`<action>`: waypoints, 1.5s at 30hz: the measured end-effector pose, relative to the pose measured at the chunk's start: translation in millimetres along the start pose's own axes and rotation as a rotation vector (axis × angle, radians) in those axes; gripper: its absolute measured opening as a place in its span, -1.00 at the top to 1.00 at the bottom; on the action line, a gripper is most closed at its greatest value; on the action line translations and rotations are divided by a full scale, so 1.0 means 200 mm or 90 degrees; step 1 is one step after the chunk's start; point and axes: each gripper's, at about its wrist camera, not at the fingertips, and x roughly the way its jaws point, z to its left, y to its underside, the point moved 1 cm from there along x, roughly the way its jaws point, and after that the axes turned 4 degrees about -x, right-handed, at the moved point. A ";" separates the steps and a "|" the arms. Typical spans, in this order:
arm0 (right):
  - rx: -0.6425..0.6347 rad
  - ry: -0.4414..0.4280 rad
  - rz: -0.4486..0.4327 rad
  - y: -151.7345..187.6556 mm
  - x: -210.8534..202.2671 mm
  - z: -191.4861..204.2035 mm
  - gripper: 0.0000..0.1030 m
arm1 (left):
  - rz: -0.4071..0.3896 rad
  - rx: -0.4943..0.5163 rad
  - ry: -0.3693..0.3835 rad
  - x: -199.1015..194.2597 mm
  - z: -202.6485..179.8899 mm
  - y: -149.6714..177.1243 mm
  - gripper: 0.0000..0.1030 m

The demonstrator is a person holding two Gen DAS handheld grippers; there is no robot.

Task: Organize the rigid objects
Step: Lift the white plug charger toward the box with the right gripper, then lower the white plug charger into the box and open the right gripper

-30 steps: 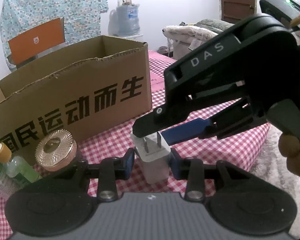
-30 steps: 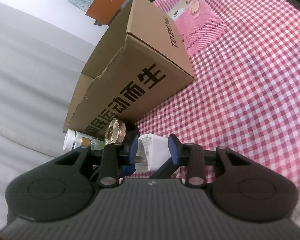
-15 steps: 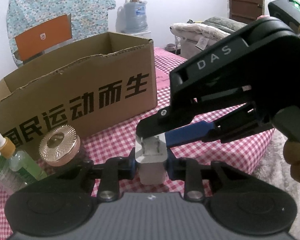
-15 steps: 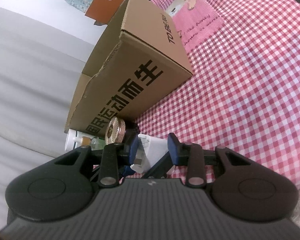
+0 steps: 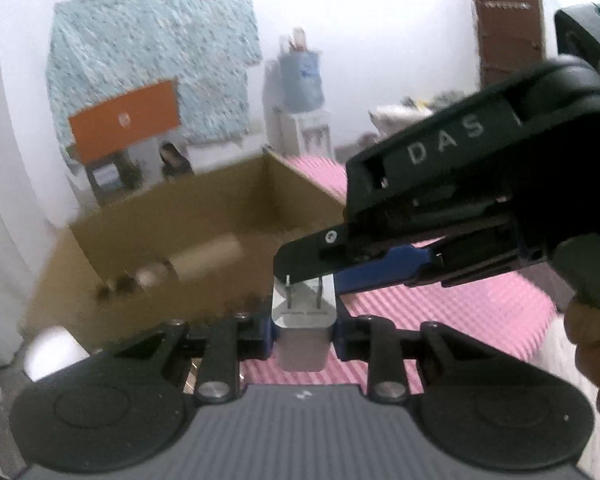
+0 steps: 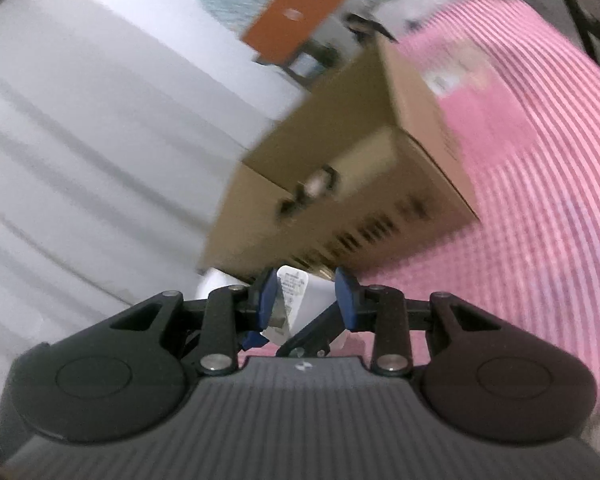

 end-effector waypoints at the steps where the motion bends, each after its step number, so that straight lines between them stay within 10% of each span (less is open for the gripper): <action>1: -0.018 -0.007 -0.003 -0.05 0.01 0.05 0.39 | -0.010 0.000 -0.010 -0.01 0.03 -0.05 0.45; 9: -0.093 -0.045 0.029 -0.51 0.23 0.26 0.40 | -0.007 -0.046 -0.051 0.12 0.29 -0.43 0.45; 18: -0.064 0.003 0.137 -0.94 0.79 0.16 0.37 | 0.132 -0.114 -0.070 0.64 0.57 -0.62 0.45; 28: -0.040 0.069 0.231 -1.03 1.30 -0.07 0.37 | 0.249 -0.175 -0.073 1.06 0.71 -0.58 0.45; 45: -0.006 0.095 0.269 -0.99 1.53 -0.26 0.36 | 0.314 -0.210 -0.060 1.26 0.75 -0.48 0.40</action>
